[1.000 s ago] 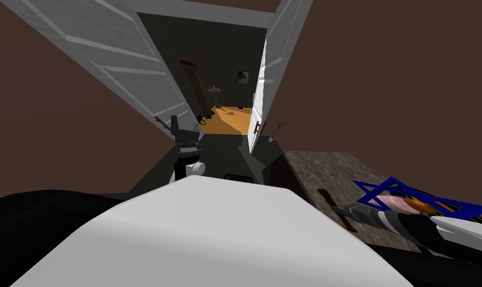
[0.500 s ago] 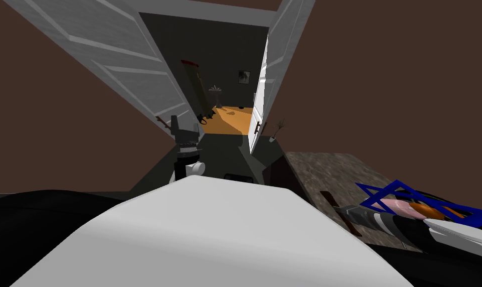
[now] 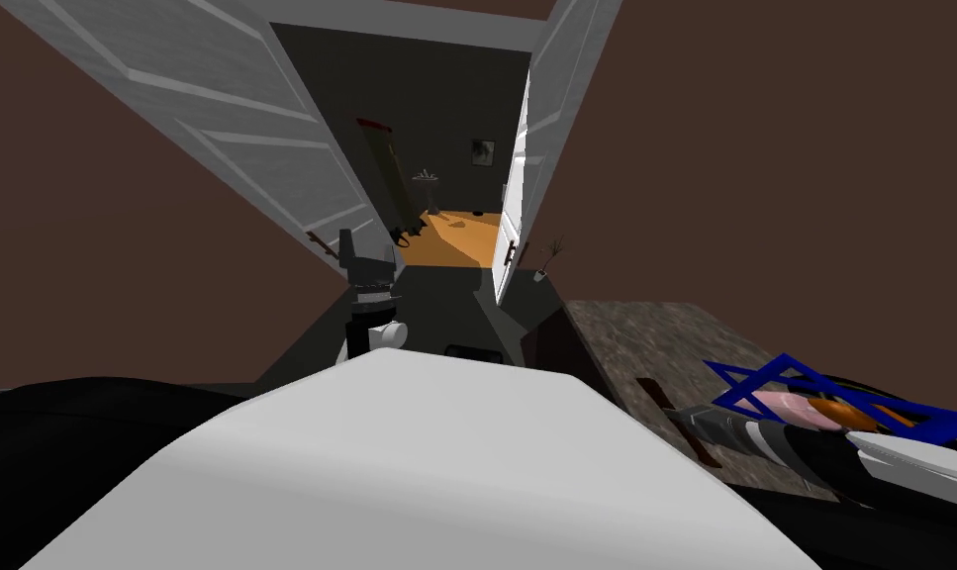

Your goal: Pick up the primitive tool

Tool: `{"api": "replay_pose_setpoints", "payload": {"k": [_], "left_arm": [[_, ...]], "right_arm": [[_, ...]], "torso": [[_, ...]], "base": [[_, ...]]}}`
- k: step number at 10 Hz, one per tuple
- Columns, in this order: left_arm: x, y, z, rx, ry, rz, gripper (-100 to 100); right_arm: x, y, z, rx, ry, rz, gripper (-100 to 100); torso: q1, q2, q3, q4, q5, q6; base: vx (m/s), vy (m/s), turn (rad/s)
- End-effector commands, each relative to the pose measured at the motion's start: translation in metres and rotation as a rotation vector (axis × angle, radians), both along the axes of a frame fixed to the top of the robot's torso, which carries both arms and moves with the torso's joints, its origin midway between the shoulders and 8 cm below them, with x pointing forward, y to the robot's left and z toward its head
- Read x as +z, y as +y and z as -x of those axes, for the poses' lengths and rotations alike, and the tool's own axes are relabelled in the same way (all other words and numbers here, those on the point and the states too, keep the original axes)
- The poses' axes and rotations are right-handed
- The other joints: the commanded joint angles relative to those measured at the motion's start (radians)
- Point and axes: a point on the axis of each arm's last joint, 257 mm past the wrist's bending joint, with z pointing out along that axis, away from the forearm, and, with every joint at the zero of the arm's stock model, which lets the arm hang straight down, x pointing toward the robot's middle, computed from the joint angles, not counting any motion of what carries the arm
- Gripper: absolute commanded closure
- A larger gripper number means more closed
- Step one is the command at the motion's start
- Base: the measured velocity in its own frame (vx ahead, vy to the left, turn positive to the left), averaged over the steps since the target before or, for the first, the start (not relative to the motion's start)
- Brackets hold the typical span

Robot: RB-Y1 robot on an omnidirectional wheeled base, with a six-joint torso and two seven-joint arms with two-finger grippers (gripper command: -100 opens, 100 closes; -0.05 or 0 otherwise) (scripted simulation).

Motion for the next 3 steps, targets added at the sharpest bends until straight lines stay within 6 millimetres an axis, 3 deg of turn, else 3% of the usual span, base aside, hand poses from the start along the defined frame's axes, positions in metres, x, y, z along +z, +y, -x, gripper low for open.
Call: {"api": "replay_pose_setpoints", "payload": {"k": [1,2,3], "left_arm": [[0.0000,0.0000,0.0000,0.000,0.000,0.000,0],[0.0000,0.0000,0.0000,0.000,0.000,0.000,0],[0.0000,0.0000,0.0000,0.000,0.000,0.000,0]], "right_arm": [[0.0116,-0.0017,-0.0057,0.008,0.002,-0.001,100],[0.0078,-0.0014,-0.0028,0.005,0.002,0.000,100],[0.0087,-0.0014,-0.0029,0.006,0.002,0.000,0]], "torso": [[0.000,0.000,0.000,0.000,0.000,0.000],[0.001,0.001,0.000,0.000,0.000,0.000],[0.000,0.000,0.000,0.000,-0.001,0.000]], "base": [[-0.019,0.012,-0.077],[-0.008,0.004,-0.011],[0.000,0.000,0.000]]}}
